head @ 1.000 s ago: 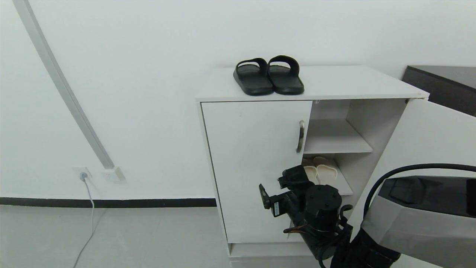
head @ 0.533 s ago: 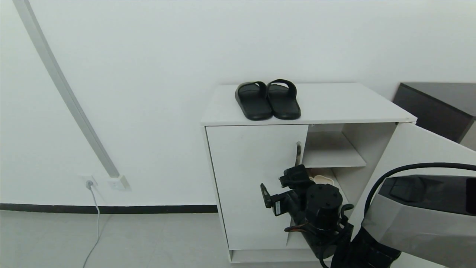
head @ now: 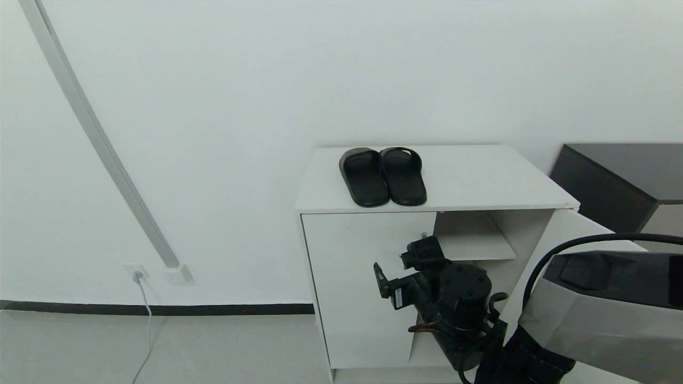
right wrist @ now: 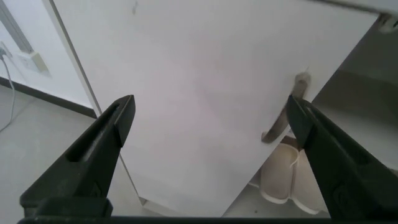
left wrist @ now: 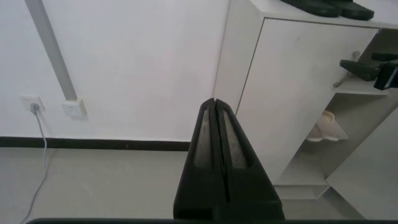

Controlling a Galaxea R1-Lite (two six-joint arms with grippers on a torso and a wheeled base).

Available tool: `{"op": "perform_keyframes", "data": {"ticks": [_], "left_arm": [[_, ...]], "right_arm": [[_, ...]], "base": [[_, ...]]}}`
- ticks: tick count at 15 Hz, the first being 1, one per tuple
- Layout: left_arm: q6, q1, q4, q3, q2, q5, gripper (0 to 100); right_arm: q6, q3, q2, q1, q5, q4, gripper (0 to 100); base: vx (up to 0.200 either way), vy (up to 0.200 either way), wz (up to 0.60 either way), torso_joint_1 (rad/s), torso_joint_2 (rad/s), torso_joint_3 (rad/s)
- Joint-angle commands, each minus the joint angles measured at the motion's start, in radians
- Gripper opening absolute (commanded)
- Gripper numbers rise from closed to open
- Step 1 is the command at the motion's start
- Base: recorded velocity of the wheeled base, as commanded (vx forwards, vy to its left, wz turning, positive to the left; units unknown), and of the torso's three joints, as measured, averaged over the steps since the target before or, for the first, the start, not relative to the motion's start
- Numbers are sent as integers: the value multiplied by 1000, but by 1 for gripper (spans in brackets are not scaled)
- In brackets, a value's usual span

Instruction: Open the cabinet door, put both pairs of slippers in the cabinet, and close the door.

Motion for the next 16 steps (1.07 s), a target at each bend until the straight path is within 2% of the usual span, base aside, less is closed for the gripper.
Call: {"op": "perform_keyframes", "data": {"ticks": [1,9,13,16], "left_arm": [[0,2,0,0,1,0,0],[0,0,0,0,1,0,0],[0,0,0,0,1,0,0],[3,0,0,0,0,0,0]], "right_arm": [[0,2,2,3,0,-1,100],[0,5,2,3,0,-1,100],[0,5,3,1,12,-5,100],[-26,-4,0,-8,37,-11,100]], "base": [[0,0,0,232,-544,-320],[0,0,0,240,-542,-300],[0,0,0,170,-373,-206],[0,0,0,15,-30,-17]]}}
